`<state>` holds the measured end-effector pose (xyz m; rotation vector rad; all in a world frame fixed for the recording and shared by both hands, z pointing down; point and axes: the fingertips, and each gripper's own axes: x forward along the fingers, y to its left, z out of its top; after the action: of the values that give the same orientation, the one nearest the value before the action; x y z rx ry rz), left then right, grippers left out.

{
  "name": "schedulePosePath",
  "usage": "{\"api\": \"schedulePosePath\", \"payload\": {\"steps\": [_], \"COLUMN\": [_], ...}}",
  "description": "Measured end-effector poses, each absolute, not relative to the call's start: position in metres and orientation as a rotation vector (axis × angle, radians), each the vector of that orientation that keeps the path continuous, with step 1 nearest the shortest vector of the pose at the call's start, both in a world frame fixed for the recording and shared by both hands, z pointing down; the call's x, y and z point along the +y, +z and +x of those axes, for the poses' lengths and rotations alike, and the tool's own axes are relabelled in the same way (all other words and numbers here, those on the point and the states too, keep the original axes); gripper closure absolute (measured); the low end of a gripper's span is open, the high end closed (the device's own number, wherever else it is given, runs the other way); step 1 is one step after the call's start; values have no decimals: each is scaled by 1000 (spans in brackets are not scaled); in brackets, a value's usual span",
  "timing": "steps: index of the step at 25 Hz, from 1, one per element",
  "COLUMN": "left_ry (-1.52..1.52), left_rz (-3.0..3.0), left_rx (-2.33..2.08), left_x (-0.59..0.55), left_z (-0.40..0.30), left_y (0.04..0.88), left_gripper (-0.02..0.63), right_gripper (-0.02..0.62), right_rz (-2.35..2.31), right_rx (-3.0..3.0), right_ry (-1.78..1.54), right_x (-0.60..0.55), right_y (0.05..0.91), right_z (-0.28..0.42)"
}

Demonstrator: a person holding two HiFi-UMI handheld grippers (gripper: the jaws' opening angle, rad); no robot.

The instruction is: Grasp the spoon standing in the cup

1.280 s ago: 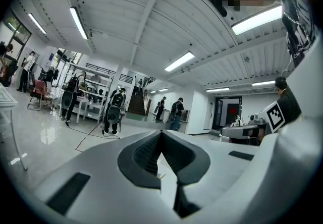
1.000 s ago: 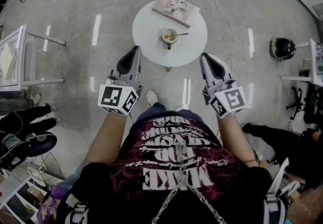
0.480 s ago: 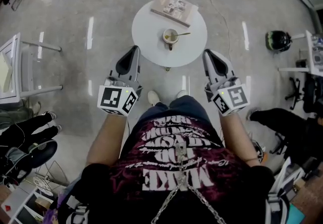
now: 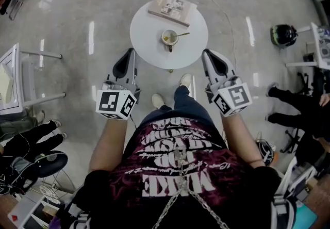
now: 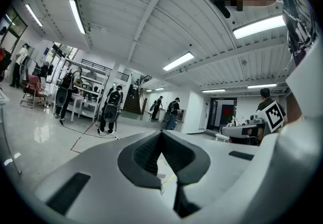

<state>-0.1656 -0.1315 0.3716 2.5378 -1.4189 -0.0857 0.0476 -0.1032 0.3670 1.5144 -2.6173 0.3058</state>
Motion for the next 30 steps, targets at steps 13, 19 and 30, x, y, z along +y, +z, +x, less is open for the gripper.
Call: {"api": "schedulePosePath", "payload": {"steps": [13,19,30], "left_ry": [-90,-83,-41], "left_rz": [2512,2505,2562], "left_rx": [-1414,-1410,-1399], "left_x": [-134,-140,-170], "left_z": [-148,-141,-126], "left_y": [379,381,381], "left_gripper": [581,581,581], "right_gripper": [561,561,561], "right_rz": [1485,1476,1405], "right_rx": [-2633,-2630,-2660], "right_ry": [298,304,301], "right_x": [-114,-118,-136], "right_y": [368,367,370], "right_z": [54,62,52]}}
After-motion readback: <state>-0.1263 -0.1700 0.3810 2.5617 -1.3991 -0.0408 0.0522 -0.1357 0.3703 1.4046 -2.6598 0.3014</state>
